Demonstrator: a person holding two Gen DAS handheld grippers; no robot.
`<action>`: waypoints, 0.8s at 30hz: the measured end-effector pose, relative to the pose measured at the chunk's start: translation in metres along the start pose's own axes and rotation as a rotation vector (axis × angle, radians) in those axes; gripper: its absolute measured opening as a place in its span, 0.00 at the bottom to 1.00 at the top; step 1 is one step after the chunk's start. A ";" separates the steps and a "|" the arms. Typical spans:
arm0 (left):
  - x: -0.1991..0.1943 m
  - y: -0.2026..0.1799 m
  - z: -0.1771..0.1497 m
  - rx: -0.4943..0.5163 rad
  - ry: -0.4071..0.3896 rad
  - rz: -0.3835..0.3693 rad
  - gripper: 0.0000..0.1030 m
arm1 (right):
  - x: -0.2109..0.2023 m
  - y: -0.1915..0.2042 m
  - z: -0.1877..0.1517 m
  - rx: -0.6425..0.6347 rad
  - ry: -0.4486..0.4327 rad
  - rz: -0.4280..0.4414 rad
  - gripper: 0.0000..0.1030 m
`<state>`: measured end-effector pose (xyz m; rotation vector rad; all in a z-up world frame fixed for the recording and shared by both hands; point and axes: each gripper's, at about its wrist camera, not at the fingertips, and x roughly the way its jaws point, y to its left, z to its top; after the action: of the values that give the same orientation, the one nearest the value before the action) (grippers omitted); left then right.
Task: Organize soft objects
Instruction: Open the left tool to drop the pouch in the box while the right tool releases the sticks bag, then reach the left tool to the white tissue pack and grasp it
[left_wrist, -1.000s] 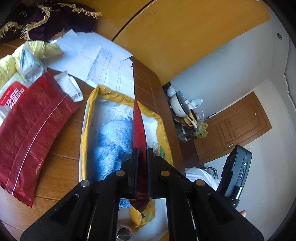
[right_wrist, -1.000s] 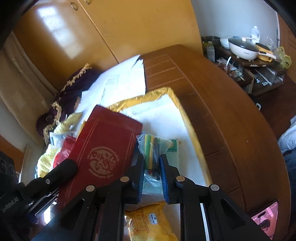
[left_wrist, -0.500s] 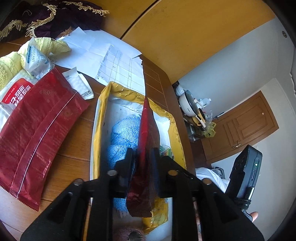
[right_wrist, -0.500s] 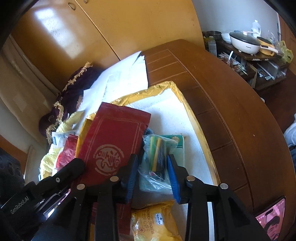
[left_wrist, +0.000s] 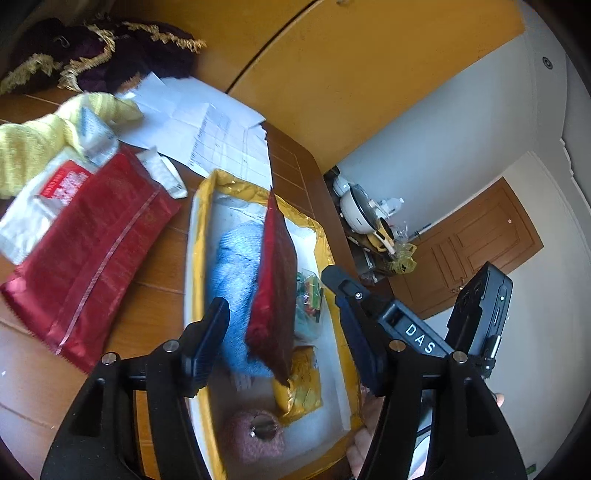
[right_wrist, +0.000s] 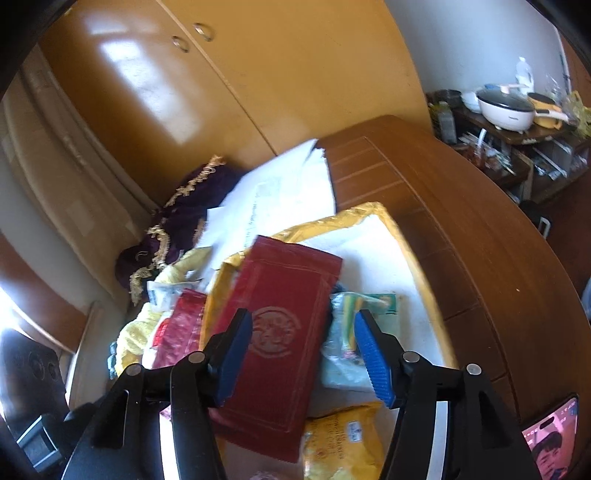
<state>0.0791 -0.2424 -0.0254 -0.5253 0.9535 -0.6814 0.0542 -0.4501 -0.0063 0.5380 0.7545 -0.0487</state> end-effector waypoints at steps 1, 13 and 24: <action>-0.008 0.002 -0.002 0.001 -0.017 0.007 0.59 | -0.002 0.004 -0.001 -0.009 0.003 0.026 0.62; -0.102 0.056 -0.024 -0.083 -0.185 0.192 0.59 | -0.010 0.104 -0.062 -0.215 0.112 0.236 0.69; -0.161 0.111 -0.033 -0.176 -0.283 0.269 0.59 | 0.021 0.175 -0.119 -0.365 0.272 0.240 0.69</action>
<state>0.0176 -0.0542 -0.0266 -0.6171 0.8005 -0.2734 0.0347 -0.2384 -0.0134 0.2844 0.9335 0.3852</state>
